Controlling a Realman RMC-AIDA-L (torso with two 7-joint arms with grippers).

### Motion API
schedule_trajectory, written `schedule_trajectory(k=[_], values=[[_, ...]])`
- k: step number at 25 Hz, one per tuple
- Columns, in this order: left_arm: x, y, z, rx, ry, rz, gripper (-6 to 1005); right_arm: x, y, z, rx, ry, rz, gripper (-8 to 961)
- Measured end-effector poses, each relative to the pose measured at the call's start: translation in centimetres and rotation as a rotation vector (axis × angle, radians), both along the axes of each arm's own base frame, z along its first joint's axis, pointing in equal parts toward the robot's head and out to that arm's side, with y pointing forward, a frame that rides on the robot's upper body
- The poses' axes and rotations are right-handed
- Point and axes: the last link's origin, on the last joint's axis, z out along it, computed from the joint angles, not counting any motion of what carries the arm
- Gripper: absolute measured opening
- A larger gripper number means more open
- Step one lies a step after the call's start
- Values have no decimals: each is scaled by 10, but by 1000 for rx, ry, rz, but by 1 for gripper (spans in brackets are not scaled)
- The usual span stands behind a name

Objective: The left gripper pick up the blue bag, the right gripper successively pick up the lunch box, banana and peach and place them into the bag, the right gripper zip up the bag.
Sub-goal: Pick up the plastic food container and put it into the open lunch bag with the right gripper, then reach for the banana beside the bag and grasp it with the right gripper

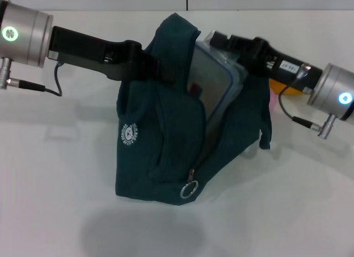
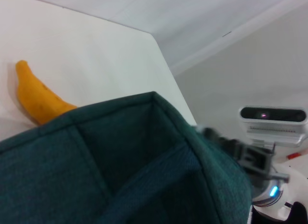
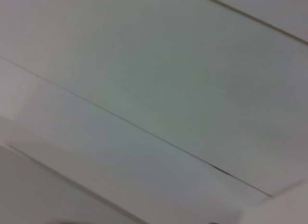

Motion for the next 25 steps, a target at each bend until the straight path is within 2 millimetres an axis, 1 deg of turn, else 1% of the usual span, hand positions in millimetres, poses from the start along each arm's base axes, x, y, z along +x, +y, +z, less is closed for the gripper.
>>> schedule_trajectory(k=[2,5,10,14,18,21,25], values=[[-1,0,0,-1,1,1,40,1,1,-5,-6,-37,-11,94],[-2,-1,-1,-2,2,3,40,0,2,-7,-3,-45,-4,95],[-4,-1,1,2,3,8,40,0,-1,2,54,-5,17,100],[-6,-1,3,7,5,12,40,0,-3,8,81,15,41,201],[-9,-1,7,16,9,17,40,5,-2,21,134,35,48,303],[-13,-2,10,27,5,25,40,14,0,38,220,-4,88,425],[-19,-3,18,46,-10,40,40,29,10,68,329,-108,130,583]])
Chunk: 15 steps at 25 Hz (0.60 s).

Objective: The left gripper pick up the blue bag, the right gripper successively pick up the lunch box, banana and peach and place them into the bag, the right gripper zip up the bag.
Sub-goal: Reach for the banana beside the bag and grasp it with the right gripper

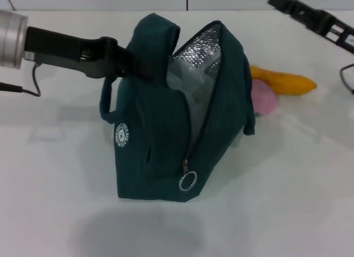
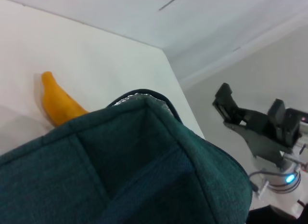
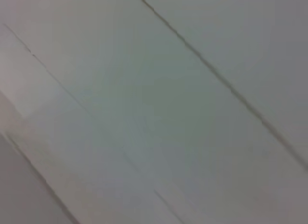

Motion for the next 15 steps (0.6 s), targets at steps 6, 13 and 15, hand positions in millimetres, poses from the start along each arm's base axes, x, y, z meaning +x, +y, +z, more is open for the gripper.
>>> schedule_trajectory(k=[6,13,15], values=[[-2,0,3,8,-3,4,39,4,24,27,14,-297,43,791],[-1,0,5,18,-1,-4,39,-19,55,63,-27,-708,113,870],[-1,0,5,18,-2,-5,39,-22,59,71,-63,-841,118,869]])
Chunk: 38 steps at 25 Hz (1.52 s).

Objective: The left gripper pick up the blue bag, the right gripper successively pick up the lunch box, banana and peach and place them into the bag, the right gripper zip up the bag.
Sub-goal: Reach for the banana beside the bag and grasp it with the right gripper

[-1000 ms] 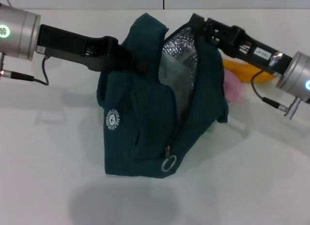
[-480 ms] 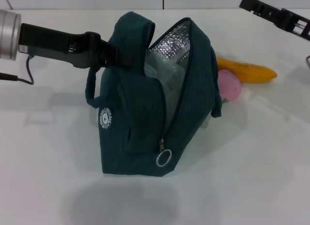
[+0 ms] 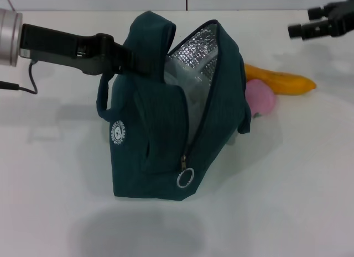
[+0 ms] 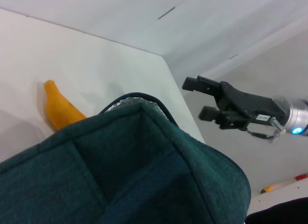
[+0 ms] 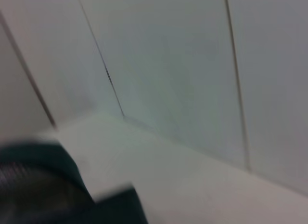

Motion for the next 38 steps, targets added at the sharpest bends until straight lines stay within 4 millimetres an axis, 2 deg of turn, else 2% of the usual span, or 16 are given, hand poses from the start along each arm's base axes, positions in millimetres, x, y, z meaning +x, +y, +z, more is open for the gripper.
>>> schedule_trajectory(k=[6,9,13,16,20,26,30,38], values=[[0,0,0,0,-1,1,39,-14,13,24,-80,-401,9,866],[0,0,0,-1,-1,1,39,-18,15,30,-97,-502,79,865],[1,0,0,-1,-1,0,39,-22,19,28,-96,-564,195,864],[3,1,-1,-3,-3,-3,39,-20,19,17,-103,-584,269,862],[3,1,-2,-5,-5,-1,39,-19,17,-6,-136,-586,336,861],[6,1,-3,-9,-6,-6,39,-10,16,-33,-181,-608,354,859],[8,2,-3,-9,-6,-11,39,-1,18,-47,-175,-636,349,857],[11,4,-5,-14,-1,-21,39,8,21,-63,-138,-650,339,854]])
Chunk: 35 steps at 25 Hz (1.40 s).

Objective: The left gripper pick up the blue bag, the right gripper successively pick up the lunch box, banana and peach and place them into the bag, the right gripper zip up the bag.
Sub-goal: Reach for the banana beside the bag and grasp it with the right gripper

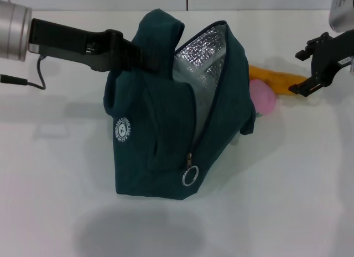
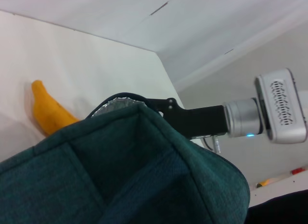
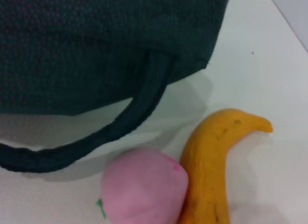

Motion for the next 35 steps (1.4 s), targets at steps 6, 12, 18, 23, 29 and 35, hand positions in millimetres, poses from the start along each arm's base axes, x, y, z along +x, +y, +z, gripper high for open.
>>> schedule_trajectory(k=[6,12,18,23,29,35], values=[[2,1,0,0,-1,-5,39,9,-1,-14,18,9,-25,850],[2,0,-1,-1,-1,-5,39,12,-3,-24,21,14,-30,833],[2,0,-1,-2,-2,-7,40,14,-2,-25,34,20,-35,802],[2,0,-2,-3,-3,-8,40,14,-2,-25,37,22,-35,777],[3,0,-2,-4,-4,-10,40,15,-3,-27,31,22,-42,746],[4,0,-2,-7,-4,-10,40,15,1,-30,79,29,-42,716]])
